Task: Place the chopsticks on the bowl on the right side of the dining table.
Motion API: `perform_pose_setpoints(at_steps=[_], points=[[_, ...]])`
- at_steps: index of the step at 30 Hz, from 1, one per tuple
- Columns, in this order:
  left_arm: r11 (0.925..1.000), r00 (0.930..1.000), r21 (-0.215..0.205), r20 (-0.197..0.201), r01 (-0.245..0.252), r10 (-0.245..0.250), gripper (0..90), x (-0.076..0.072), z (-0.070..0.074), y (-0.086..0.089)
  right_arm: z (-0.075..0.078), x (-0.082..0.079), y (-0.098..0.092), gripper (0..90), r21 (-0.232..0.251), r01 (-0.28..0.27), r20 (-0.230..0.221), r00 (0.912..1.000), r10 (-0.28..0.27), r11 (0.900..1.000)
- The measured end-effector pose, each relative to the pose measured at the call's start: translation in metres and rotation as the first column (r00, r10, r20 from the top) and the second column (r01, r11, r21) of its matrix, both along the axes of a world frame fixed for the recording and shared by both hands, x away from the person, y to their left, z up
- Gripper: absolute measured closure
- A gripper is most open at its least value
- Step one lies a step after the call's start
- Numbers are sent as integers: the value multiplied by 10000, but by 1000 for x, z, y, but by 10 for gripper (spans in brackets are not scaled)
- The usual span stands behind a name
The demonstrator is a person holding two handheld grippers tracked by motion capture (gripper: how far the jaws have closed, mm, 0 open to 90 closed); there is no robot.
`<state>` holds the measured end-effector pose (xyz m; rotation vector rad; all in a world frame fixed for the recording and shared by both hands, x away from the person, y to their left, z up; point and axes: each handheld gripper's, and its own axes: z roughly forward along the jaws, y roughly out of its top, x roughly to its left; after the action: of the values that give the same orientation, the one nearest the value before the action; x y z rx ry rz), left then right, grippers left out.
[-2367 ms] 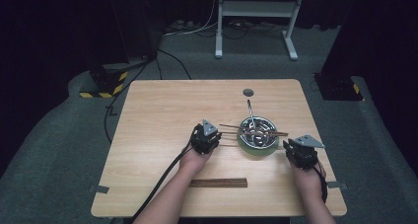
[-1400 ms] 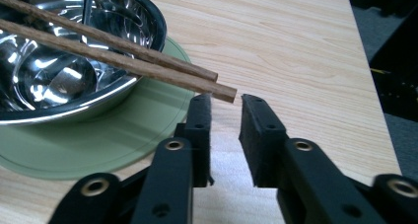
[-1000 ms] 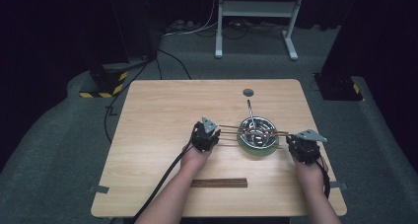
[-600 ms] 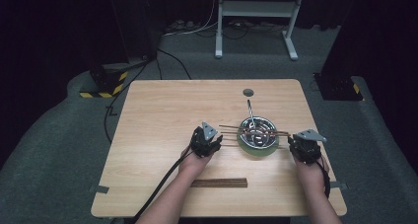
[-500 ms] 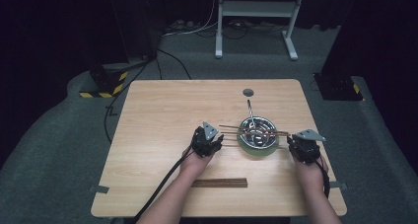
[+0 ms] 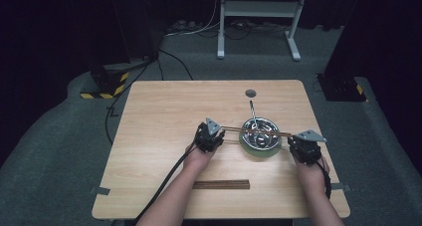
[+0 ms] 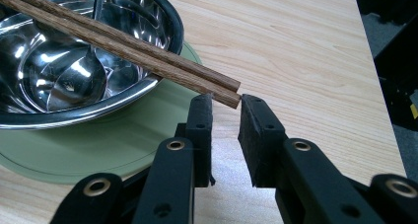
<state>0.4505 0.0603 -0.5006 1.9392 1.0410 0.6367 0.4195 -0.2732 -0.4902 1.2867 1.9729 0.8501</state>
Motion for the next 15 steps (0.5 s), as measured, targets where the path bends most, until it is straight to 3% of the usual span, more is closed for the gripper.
perform_pose_setpoints(at_steps=[15], points=[[10000,10000,-13,-23,49,-49,671,1,3,-7,2,8,-2,757,35,133,97,9999,-133,9999]])
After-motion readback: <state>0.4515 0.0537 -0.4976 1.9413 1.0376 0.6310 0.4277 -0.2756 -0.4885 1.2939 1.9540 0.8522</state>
